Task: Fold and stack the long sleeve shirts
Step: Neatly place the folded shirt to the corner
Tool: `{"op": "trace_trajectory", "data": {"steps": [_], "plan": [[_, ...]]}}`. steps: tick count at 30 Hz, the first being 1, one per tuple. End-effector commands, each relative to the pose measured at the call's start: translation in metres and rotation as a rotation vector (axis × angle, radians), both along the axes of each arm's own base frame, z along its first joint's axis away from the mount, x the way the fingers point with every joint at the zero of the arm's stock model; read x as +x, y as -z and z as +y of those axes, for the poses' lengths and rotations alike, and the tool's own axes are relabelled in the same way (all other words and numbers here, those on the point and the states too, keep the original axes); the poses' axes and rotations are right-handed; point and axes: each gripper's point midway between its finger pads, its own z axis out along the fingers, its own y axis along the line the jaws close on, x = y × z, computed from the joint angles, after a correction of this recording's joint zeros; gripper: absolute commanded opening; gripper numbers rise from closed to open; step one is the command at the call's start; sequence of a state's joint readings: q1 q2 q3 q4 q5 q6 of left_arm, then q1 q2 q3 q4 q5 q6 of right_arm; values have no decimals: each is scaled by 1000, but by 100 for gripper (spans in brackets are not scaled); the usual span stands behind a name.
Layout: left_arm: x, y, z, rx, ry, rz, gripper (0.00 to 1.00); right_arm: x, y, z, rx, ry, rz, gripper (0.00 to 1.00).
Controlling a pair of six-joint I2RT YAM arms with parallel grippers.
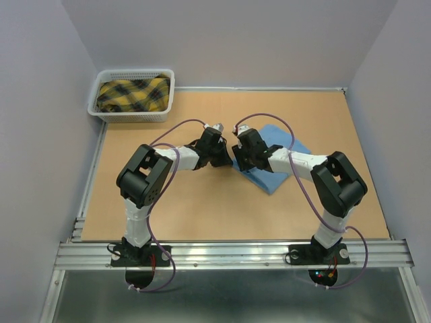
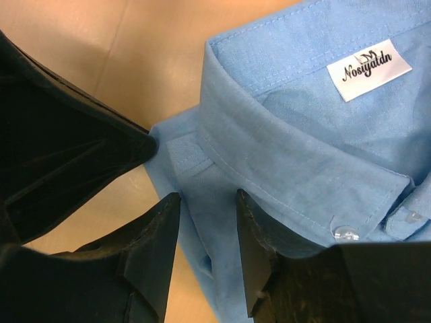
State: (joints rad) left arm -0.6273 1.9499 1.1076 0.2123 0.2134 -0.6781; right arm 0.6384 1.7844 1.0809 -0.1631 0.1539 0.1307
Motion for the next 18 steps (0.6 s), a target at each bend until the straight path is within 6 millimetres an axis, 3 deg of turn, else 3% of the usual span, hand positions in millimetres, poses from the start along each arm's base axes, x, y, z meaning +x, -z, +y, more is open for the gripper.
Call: {"op": "trace_trajectory", "data": {"steps": [1, 11, 17, 18], "plan": [[-16, 5, 0, 20, 39, 32, 0, 22, -30, 22, 40, -27, -113, 45], [-16, 1, -2, 3, 43, 27, 0, 26, -15, 17, -6, 21, -133, 43], [-17, 1, -1, 2, 42, 27, 0, 27, -7, 11, -27, 48, -141, 22], [-17, 0, -1, 0, 40, 28, 0, 27, -7, 11, -27, 49, -143, 15]]}}
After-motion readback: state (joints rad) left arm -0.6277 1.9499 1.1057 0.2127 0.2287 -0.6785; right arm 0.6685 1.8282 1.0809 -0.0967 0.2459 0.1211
